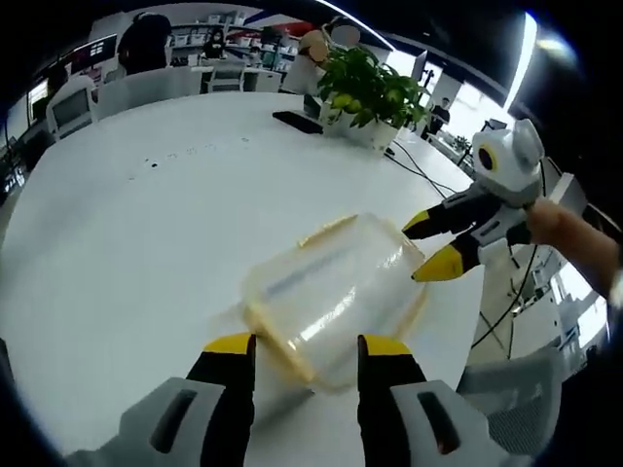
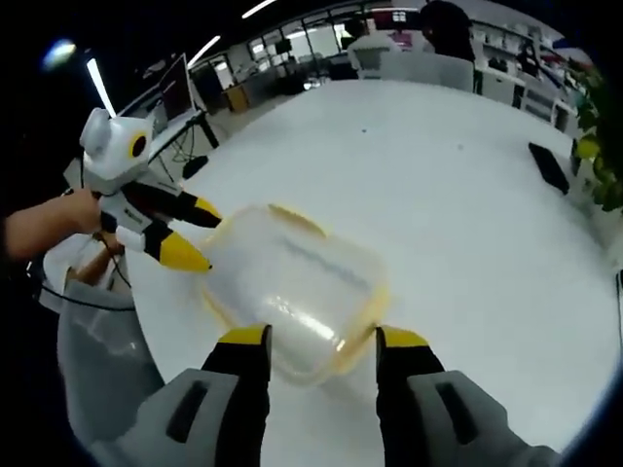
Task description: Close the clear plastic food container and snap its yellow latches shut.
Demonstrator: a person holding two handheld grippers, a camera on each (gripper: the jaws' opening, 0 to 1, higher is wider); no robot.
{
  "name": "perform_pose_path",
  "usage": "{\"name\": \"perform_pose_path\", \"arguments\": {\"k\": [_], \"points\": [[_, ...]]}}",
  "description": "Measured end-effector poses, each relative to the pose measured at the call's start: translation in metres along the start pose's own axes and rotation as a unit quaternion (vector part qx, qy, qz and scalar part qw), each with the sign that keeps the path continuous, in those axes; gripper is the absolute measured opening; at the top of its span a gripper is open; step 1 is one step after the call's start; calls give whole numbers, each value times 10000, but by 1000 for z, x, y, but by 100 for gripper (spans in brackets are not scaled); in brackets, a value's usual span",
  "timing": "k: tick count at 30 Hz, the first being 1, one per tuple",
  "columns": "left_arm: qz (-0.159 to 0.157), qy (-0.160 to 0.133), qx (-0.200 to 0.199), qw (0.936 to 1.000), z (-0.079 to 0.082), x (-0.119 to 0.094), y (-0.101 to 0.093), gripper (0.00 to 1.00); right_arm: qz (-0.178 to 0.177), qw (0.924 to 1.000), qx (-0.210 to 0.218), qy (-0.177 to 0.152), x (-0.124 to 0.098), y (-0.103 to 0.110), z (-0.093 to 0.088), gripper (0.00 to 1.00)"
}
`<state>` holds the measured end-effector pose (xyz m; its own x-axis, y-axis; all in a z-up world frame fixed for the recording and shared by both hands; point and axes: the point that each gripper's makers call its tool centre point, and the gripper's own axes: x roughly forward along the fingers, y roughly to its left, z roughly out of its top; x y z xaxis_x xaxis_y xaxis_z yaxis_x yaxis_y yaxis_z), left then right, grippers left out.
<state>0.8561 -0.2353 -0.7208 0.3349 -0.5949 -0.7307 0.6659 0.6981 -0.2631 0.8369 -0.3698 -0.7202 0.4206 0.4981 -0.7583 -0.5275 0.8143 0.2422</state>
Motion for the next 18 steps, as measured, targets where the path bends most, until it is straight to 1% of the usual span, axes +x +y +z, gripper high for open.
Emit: {"name": "perform_pose_path", "arguments": {"k": [4, 9, 18], "points": [[15, 71, -112, 9999, -1, 2, -1, 37, -15, 10000, 73, 15, 1, 0, 0, 41], [76, 222, -40, 9997, -1, 3, -5, 40, -56, 9997, 235, 3, 6, 4, 0, 46], [139, 214, -20, 9997, -2, 6, -8, 46, -119, 9995, 300, -6, 7, 5, 0, 47]]}}
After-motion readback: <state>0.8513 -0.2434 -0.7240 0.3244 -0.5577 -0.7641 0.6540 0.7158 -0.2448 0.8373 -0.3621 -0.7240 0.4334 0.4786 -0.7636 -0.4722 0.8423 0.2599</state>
